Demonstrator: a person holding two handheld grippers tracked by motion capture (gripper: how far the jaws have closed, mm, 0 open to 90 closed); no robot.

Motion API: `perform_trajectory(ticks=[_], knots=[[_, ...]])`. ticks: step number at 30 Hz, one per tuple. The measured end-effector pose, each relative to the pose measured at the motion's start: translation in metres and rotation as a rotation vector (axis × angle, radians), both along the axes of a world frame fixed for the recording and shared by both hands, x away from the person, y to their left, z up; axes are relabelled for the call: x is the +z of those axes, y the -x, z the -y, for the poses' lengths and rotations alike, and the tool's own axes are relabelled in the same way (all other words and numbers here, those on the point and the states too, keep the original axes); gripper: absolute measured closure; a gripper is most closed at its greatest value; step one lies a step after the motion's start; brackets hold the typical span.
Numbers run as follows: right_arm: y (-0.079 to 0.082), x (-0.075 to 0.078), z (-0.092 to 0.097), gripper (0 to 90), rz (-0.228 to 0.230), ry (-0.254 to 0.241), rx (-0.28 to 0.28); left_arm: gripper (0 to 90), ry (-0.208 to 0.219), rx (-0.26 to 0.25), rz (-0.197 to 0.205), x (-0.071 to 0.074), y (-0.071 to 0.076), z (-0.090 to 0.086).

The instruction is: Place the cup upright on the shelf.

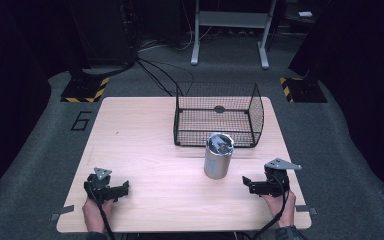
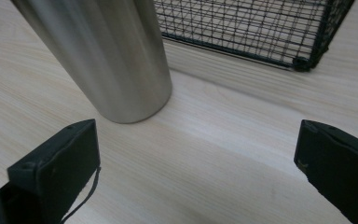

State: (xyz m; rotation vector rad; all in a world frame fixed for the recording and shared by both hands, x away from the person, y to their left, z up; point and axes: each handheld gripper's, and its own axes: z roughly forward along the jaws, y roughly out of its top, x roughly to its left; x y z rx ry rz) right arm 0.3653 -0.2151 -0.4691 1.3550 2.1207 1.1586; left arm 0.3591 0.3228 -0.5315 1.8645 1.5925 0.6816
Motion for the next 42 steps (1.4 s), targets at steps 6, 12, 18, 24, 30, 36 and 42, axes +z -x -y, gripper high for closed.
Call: perform_trajectory(ticks=[6,12,18,24,30,36,42], knots=[[-0.004,0.008,-0.013,0.0,0.014,-0.013,0.034,0.1,-0.001,0.0,-0.001,0.0,0.0,0.0],[-0.009,0.015,-0.027,0.0,0.031,-0.025,0.066,0.1,0.0,0.0,-0.001,0.0,0.0,0.0],[-0.013,0.021,-0.038,0.0,0.048,-0.029,0.104,0.1,0.003,0.002,-0.003,0.0,0.0,0.0],[-0.018,0.026,-0.047,0.0,0.071,-0.032,0.13,0.1,0.003,0.002,-0.004,0.0,0.0,0.0],[-0.024,0.029,-0.055,0.0,0.084,-0.05,0.146,0.1,0.002,0.002,-0.002,0.0,0.0,0.0],[-0.03,0.032,-0.062,0.0,0.124,-0.073,0.155,0.1,0.003,0.002,-0.001,0.0,0.0,0.0],[-0.035,0.033,-0.068,0.0,0.139,-0.099,0.159,0.1,0.003,0.002,-0.004,0.0,0.0,0.0]])
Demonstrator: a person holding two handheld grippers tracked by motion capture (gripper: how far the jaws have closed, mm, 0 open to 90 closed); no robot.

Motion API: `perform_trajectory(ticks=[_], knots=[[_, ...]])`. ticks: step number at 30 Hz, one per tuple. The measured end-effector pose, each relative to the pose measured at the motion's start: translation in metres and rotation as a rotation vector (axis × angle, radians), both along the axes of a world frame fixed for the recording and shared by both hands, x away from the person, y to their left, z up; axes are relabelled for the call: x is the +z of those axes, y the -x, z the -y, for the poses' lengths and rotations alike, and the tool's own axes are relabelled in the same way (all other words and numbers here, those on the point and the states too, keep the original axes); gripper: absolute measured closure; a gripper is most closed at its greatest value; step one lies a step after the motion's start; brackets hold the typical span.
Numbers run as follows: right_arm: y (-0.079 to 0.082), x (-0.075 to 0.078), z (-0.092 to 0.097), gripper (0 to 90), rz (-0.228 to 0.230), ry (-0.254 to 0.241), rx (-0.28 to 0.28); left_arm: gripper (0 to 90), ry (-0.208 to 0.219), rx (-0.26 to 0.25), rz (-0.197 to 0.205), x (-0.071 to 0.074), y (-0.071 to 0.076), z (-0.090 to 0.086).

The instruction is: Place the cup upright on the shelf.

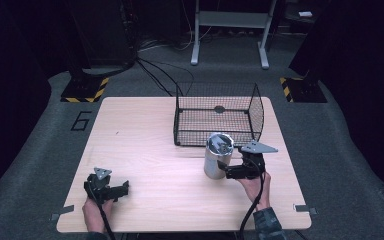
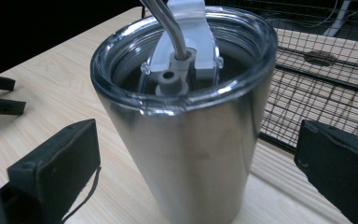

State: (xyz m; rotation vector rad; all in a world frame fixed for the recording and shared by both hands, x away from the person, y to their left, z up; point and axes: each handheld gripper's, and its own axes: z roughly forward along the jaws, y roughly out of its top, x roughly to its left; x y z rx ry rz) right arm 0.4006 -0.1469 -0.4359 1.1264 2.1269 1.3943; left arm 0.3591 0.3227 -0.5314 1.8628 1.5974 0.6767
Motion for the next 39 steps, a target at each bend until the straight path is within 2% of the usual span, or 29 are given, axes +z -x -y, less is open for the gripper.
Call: perform_trajectory(ticks=[16,33,34,39], knots=[[-0.014,-0.004,-0.016,0.0,0.032,-0.045,0.005,0.1,-0.003,0.002,0.011,-0.001,0.0,0.0],[-0.021,-0.007,-0.024,0.0,0.066,-0.078,0.005,0.2,-0.006,0.003,0.013,-0.001,0.0,0.0],[-0.023,-0.008,-0.024,0.0,0.081,-0.081,0.008,0.2,-0.006,0.002,0.013,-0.001,0.0,0.0],[-0.024,-0.01,-0.025,0.0,0.09,-0.084,0.013,0.2,-0.006,0.003,0.014,-0.001,0.0,0.001]])
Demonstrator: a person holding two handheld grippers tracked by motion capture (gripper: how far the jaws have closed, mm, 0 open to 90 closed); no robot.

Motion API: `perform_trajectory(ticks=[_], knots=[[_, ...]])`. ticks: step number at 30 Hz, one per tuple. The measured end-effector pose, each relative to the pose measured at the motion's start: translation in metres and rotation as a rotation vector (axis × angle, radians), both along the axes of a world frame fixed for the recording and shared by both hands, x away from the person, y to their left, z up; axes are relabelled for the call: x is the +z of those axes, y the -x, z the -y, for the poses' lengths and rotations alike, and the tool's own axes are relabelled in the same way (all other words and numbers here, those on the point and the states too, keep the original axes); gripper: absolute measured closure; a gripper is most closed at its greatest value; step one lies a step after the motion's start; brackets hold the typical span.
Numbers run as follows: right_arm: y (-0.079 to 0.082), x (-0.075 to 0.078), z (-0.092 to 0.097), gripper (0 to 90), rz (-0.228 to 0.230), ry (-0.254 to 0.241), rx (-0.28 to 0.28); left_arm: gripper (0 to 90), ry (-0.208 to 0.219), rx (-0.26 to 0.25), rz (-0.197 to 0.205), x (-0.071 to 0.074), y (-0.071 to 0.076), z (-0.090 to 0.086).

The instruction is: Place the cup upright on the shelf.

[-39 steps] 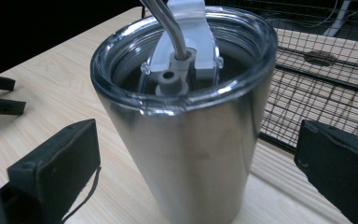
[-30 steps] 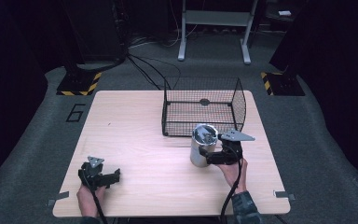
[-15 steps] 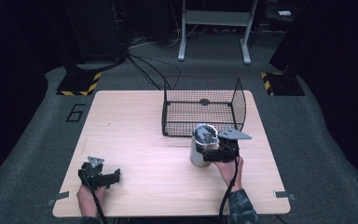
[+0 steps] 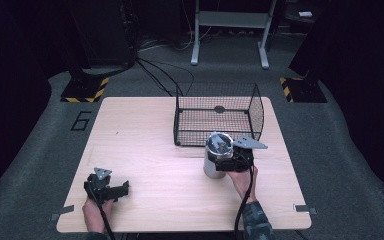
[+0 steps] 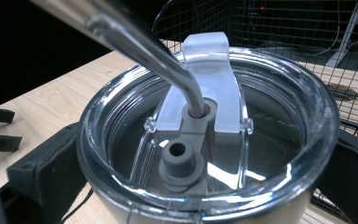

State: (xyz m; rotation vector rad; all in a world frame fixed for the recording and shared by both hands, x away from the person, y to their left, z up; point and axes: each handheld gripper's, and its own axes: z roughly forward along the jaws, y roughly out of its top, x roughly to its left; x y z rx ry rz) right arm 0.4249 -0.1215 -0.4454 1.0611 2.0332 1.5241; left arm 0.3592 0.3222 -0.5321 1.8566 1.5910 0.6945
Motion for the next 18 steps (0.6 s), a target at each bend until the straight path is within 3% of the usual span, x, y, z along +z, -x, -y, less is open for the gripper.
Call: perform_trajectory(ticks=[8,18], knots=[[-0.0024,-0.0038,-0.0015,0.0,0.023,-0.022,0.004,0.2,0.001,0.001,0.002,-0.0001,0.0,0.0002],[-0.0038,-0.0038,-0.0064,0.1,0.035,-0.008,-0.018,0.2,0.0,0.0,0.001,0.0,0.0,0.0]])
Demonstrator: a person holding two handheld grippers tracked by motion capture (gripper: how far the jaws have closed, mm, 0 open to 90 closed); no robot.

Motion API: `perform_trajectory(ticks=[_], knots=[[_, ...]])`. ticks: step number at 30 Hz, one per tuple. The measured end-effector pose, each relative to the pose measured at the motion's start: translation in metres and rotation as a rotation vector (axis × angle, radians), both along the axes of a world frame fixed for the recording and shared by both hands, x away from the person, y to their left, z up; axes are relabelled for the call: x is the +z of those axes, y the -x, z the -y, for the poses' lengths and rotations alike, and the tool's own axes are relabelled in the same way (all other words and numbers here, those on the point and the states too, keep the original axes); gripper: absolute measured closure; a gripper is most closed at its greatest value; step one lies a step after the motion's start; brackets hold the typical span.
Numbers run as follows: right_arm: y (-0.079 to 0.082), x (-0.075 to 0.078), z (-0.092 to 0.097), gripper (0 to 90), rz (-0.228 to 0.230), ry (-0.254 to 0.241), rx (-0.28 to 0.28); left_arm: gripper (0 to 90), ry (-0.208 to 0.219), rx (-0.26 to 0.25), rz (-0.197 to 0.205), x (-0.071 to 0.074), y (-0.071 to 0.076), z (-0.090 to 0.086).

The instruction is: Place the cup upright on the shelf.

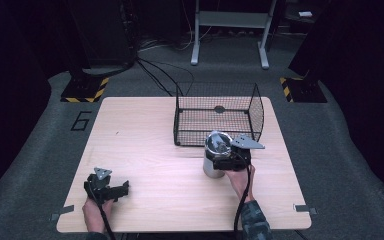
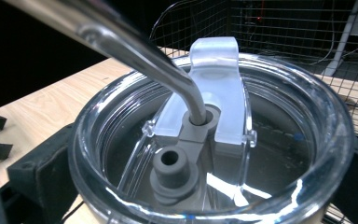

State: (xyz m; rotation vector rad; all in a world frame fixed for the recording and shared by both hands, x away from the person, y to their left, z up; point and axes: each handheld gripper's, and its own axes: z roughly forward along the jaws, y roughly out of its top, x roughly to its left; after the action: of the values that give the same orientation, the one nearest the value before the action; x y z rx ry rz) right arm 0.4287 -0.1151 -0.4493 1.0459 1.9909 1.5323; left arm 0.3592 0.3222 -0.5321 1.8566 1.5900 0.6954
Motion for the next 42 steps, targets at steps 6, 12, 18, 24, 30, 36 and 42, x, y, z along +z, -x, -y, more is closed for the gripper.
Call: perform_trajectory(ticks=[6,12,18,24,30,36,42], knots=[[0.0017,0.0008,-0.0016,1.1,0.004,0.013,-0.013,0.2,0.001,0.0,-0.001,0.0,0.0,0.0],[0.0028,0.0025,-0.0039,2.3,0.036,0.044,-0.027,0.2,0.001,0.0,-0.002,0.0001,0.0,-0.0001],[0.0038,0.0026,-0.0043,2.7,0.047,0.053,-0.032,0.3,0.004,-0.002,-0.011,0.0005,0.0002,-0.0004],[0.0033,0.0031,-0.0044,2.9,0.051,0.061,-0.027,0.3,0.006,-0.003,-0.014,0.0007,0.0002,-0.0005],[0.0034,0.0035,-0.0045,3.0,0.048,0.057,-0.025,0.3,0.005,-0.003,-0.014,0.0007,0.0002,-0.0005],[0.0041,0.0052,-0.0035,3.1,0.052,0.05,-0.035,0.3,0.006,-0.003,-0.013,0.0007,0.0002,-0.0005],[0.0045,0.0087,-0.0009,3.0,0.062,0.052,-0.034,0.3,0.004,-0.003,-0.014,0.0007,0.0002,-0.0004]])
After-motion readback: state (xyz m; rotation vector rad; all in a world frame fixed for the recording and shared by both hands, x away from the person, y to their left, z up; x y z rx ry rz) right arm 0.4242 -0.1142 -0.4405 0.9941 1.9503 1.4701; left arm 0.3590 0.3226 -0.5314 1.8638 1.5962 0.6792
